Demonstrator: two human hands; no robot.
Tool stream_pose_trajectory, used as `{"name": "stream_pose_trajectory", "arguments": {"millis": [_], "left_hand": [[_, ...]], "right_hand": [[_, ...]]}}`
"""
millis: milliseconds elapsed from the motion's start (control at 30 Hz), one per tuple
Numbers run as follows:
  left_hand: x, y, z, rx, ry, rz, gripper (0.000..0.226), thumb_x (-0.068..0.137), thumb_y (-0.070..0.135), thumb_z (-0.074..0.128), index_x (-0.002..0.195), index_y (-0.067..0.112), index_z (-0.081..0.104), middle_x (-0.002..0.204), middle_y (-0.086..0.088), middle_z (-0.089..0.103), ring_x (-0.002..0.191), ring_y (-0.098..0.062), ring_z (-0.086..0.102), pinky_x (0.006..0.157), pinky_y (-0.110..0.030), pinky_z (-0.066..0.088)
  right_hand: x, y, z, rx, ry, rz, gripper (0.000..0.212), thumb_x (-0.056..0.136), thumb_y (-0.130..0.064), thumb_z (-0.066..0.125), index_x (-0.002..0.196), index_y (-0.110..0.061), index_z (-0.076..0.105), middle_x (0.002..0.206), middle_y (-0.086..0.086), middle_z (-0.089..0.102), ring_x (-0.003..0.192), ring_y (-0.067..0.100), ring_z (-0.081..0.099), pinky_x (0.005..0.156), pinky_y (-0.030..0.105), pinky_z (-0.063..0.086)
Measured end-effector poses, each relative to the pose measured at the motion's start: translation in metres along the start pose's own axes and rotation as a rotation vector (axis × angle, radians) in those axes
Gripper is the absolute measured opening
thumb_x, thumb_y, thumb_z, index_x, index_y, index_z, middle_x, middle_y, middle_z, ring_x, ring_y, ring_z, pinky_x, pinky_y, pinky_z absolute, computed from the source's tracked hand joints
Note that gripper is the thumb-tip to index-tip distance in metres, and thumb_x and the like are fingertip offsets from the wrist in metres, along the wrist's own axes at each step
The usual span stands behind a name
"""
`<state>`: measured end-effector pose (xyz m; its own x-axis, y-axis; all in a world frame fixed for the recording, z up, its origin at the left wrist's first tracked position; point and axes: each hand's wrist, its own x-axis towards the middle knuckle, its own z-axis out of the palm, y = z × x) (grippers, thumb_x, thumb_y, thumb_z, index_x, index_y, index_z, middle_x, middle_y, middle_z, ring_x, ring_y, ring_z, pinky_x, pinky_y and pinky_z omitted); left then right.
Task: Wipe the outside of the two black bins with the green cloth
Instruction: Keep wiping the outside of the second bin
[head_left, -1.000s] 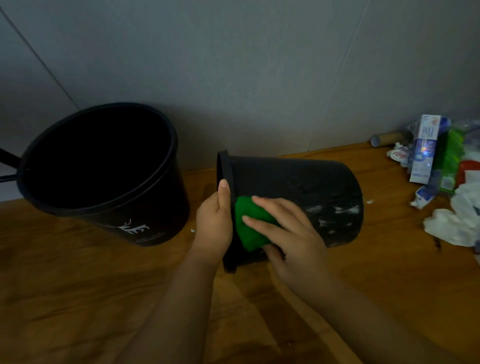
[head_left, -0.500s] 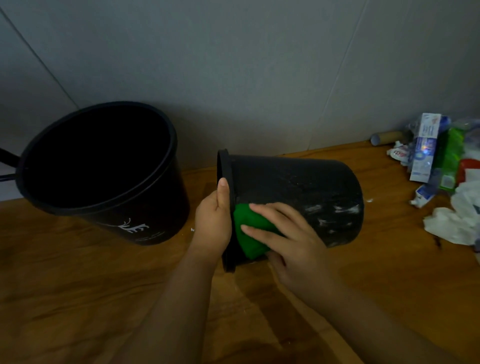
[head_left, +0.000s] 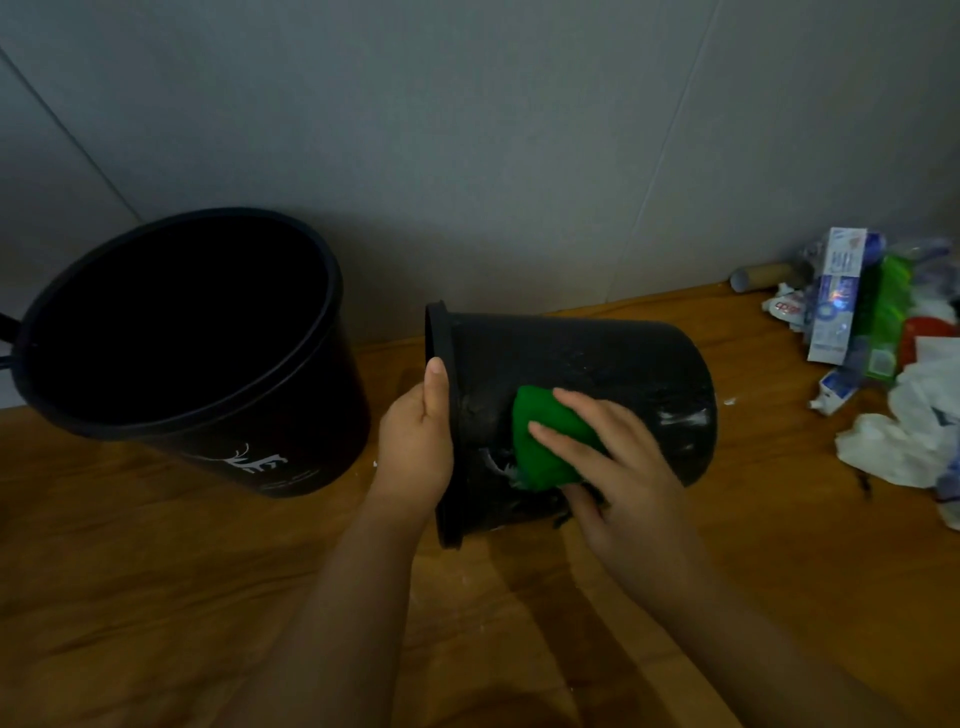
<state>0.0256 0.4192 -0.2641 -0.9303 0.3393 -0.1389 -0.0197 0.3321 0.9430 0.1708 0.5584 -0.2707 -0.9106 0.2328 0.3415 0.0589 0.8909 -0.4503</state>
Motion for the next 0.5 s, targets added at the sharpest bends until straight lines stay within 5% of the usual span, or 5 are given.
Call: {"name": "stream_pose_trajectory", "arguments": {"millis": [100,200,333,500], "left_hand": [[0.000,0.003,0.001,-0.033,-0.015,-0.011,0.058,0.104,0.049,0.028,0.091,0.012,0.070,0.091,-0.007,0.070,0.088,-0.014,0.067,0.072,-0.023,0.051],[0.001,0.001,0.002,-0.053,-0.007,-0.012,0.059,0.104,0.049,0.028,0.094,0.010,0.071,0.093,-0.008,0.071,0.089,-0.014,0.067,0.074,-0.024,0.053],[0.001,0.000,0.000,-0.030,0.019,0.008,0.064,0.103,0.050,0.028,0.094,0.002,0.069,0.090,-0.015,0.069,0.084,-0.017,0.067,0.069,-0.020,0.053],[-0.001,0.003,0.001,-0.060,-0.005,-0.006,0.057,0.103,0.050,0.027,0.090,0.013,0.069,0.085,-0.001,0.070,0.080,-0.005,0.068,0.061,-0.010,0.048]], "right_hand": [[-0.006,0.014,-0.007,0.045,0.136,0.259,0.058,0.081,-0.010,0.067,0.134,-0.027,0.052,0.149,-0.007,0.037,0.139,0.018,0.032,0.110,0.042,0.034],[-0.006,0.008,-0.003,0.004,0.178,0.280,0.058,0.079,-0.005,0.072,0.133,-0.020,0.056,0.147,-0.001,0.041,0.137,0.022,0.035,0.110,0.042,0.033],[-0.002,0.004,-0.001,-0.017,0.037,0.048,0.059,0.080,-0.008,0.068,0.135,-0.023,0.054,0.149,-0.004,0.040,0.139,0.021,0.034,0.108,0.044,0.038],[-0.009,0.030,-0.009,-0.034,0.153,0.359,0.057,0.086,-0.013,0.063,0.140,-0.024,0.047,0.151,0.000,0.035,0.138,0.027,0.033,0.106,0.053,0.040]]}}
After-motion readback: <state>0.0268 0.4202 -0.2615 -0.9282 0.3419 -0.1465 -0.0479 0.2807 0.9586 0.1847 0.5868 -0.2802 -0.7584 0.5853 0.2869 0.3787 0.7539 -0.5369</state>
